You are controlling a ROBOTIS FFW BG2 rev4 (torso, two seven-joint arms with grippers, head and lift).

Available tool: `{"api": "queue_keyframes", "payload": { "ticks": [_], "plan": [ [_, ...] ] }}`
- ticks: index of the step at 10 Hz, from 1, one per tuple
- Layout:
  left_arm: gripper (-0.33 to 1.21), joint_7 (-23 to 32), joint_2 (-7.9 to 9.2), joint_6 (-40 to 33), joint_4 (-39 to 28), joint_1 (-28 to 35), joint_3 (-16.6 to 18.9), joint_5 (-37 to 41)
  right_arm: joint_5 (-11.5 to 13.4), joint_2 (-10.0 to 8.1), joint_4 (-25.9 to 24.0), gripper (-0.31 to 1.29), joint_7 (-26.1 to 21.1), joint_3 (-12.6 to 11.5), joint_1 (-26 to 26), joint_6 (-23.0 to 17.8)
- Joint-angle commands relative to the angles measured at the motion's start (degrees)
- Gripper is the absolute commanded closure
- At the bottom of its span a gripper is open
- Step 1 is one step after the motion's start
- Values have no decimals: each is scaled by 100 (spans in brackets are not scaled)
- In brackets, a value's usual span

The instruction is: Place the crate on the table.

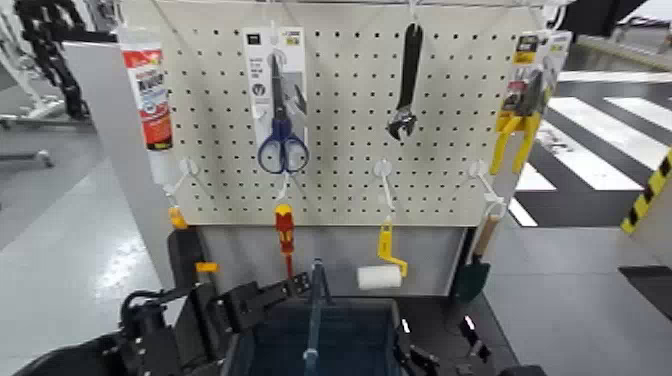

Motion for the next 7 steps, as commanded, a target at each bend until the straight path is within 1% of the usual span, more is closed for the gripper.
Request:
{"api": "queue_keyframes", "payload": {
  "ticks": [1, 2, 3, 4, 5, 6, 7],
  "plan": [
    [23, 99, -68, -325, -528, 359, 54, -952, 0, 0, -20, 15, 0, -10, 6, 2],
    [23, -33, -59, -571, -677, 587, 98, -1391, 0, 0, -20, 15, 0, -18, 15, 2],
    [23, -209, -68, -1090, -765, 921, 133, -1839, 0, 0, -20, 15, 0, -27, 24, 2],
    [23, -191, -59, -1714, -862, 1246, 107, -2384, 0, 9, -20, 15, 8, -36, 24, -7],
    [23, -191, -130, -2320, -879, 1492, 54, -2921, 0, 9, -20, 15, 8, -45, 33, -15],
    [23, -165, -244, -2760, -879, 1668, 45, -3465, 0, 0, -20, 15, 8, -54, 33, -15],
    [23, -85, -384, -3217, -835, 1879, 72, -3852, 0, 0, -20, 15, 8, -71, 33, -24]
  ]
}}
